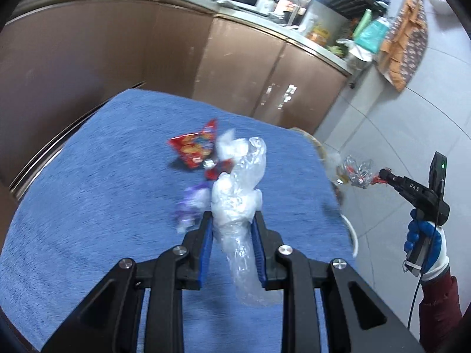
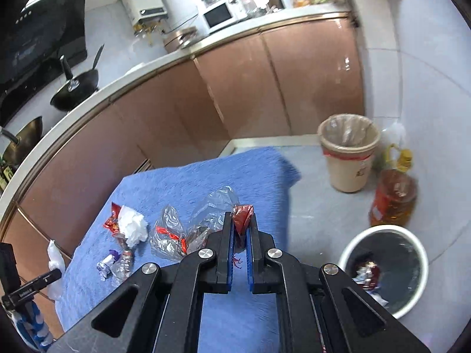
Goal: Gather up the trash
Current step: 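Carry both items over the bin and open both tools to drop them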
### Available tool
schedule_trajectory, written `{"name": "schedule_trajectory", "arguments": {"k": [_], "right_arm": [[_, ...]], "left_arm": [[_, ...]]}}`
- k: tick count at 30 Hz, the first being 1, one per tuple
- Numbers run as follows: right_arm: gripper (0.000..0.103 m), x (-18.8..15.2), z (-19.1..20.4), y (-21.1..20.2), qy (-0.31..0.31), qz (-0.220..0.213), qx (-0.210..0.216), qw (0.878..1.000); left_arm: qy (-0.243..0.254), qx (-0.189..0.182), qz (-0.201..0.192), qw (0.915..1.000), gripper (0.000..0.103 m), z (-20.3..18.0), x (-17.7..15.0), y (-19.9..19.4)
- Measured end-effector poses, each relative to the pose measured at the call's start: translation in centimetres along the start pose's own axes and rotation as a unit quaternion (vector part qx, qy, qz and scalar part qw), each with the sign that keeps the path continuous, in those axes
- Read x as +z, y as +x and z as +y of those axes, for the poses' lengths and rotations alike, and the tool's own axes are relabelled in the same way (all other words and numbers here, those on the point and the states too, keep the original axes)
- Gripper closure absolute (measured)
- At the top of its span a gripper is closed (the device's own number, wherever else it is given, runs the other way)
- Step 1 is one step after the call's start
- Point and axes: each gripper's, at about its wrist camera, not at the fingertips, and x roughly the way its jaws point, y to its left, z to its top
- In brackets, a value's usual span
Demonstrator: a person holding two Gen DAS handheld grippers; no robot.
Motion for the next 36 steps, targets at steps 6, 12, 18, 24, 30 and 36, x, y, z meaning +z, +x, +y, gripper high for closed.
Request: {"name": "schedule_trajectory", "arguments": {"k": [6, 12, 18, 24, 30, 36], "right_arm": [[0.096, 0.0, -3.8, -4.7, 0.004, -0.026, -0.044, 0.999], [0.096, -0.5, -7.7, -7.4, 0.017, -0.044, -0.086, 0.995], [0.096, -1.3, -11.2, -7.5, 0.029, -0.045, -0.122, 0.991], [0.096, -2.7, -14.0, -5.8, 0.029, -0.031, -0.165, 0.985], [0.096, -3.9, -16.7, -2.5, 0.018, -0.001, -0.209, 0.978], [0.096, -4.7, -19.2, 1.0, 0.01, 0.025, -0.244, 0.97]], "left_arm": [[0.043, -0.052, 0.013, 0.9976, 0.079, -7.1, 1.6, 2.1], [0.081, -0.1, 0.04, 0.9909, 0.079, -14.2, 3.0, 6.0], [0.113, -0.127, 0.071, 0.9829, 0.079, -21.1, 3.2, 10.3], [0.139, -0.135, 0.106, 0.9752, 0.079, -27.3, 3.1, 15.4], [0.15, -0.14, 0.151, 0.967, 0.079, -32.5, 2.4, 22.2], [0.149, -0.142, 0.197, 0.9586, 0.079, -36.2, 1.2, 29.4]]}}
